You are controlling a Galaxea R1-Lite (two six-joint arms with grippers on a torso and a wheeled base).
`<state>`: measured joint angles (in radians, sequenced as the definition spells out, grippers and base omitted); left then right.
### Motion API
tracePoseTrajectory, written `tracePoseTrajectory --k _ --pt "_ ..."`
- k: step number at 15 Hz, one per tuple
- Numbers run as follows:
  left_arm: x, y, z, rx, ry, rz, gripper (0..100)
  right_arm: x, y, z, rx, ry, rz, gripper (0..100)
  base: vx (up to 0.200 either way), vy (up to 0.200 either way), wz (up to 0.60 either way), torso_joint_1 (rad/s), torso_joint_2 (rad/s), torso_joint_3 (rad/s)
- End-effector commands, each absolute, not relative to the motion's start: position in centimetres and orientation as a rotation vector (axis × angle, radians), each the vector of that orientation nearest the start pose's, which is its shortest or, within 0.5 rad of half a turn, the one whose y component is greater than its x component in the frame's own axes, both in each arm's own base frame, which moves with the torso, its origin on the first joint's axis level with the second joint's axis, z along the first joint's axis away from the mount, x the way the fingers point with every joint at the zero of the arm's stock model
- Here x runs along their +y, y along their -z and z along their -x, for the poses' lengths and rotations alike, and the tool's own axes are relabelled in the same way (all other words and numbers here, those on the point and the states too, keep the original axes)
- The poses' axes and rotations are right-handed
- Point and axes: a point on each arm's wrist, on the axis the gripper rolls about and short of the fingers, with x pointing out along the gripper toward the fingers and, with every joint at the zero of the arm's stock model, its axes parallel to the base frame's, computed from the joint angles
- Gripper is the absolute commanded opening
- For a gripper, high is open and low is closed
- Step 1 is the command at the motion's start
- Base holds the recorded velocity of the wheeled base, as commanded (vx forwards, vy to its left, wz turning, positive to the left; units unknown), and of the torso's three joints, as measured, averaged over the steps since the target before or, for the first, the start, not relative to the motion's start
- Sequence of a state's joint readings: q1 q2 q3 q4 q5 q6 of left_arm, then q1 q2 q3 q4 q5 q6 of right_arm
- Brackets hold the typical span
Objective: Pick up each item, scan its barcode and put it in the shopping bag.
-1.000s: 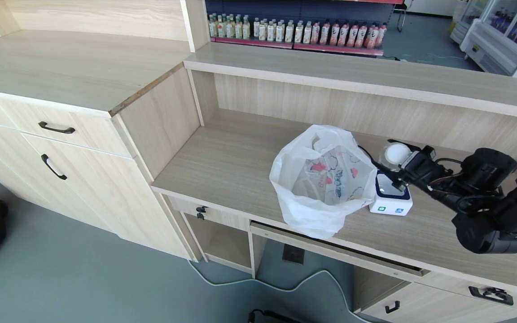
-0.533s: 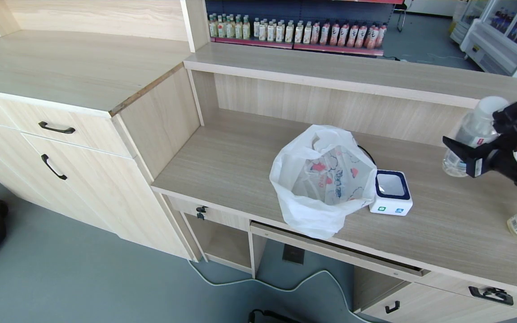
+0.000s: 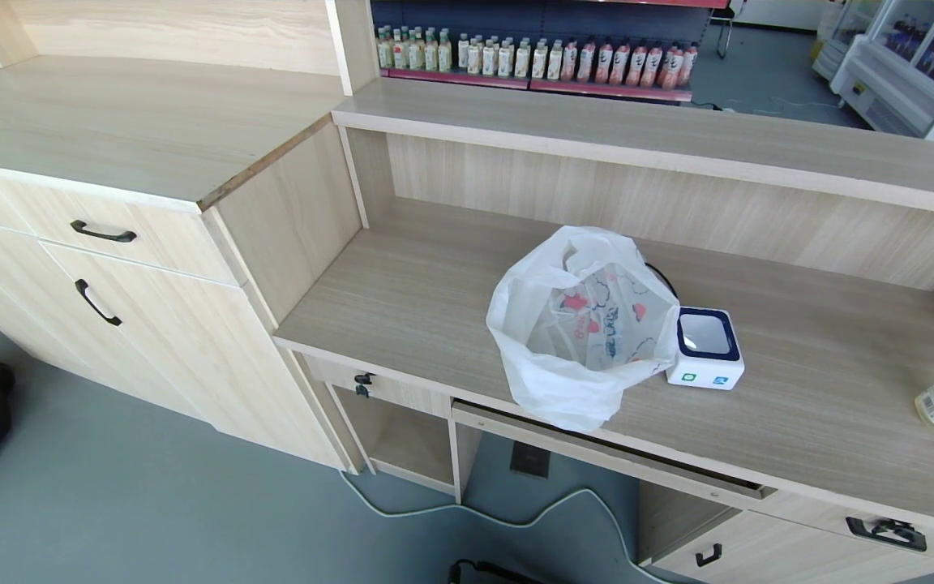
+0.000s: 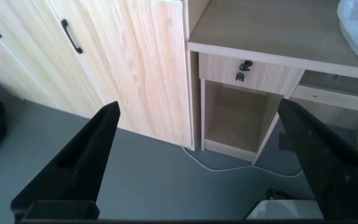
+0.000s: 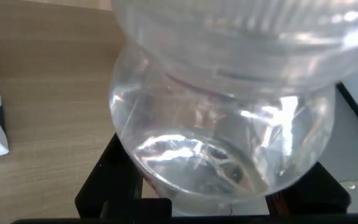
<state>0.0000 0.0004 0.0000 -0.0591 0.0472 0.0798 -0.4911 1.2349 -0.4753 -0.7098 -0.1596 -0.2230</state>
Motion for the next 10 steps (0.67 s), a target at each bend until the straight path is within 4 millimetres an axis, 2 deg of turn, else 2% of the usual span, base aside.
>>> tracePoseTrajectory --k 1,4,8,10 --pt "0.1 -8.1 2.3 -0.056 -0.05 -0.078 100 -8.1 -21.7 -14.3 0.11 0.662 0.218 0 0.0 0.0 0.0 0.0 0.0 0.0" --pt "0.1 -8.2 2.3 -0.058 -0.051 -0.078 100 -7.7 -22.0 -13.8 0.111 0.665 0.252 0 0.0 0.0 0.0 0.0 0.0 0.0" --pt "0.1 -8.2 2.3 -0.058 -0.05 -0.078 100 -7.1 -22.4 -14.1 0.052 0.623 0.262 0 0.0 0.0 0.0 0.0 0.0 0.0" --pt "0.1 -8.2 2.3 -0.058 -0.05 -0.078 100 -6.2 -22.5 -15.0 0.023 0.545 0.26 0 0.0 0.0 0.6 0.002 0.0 0.002"
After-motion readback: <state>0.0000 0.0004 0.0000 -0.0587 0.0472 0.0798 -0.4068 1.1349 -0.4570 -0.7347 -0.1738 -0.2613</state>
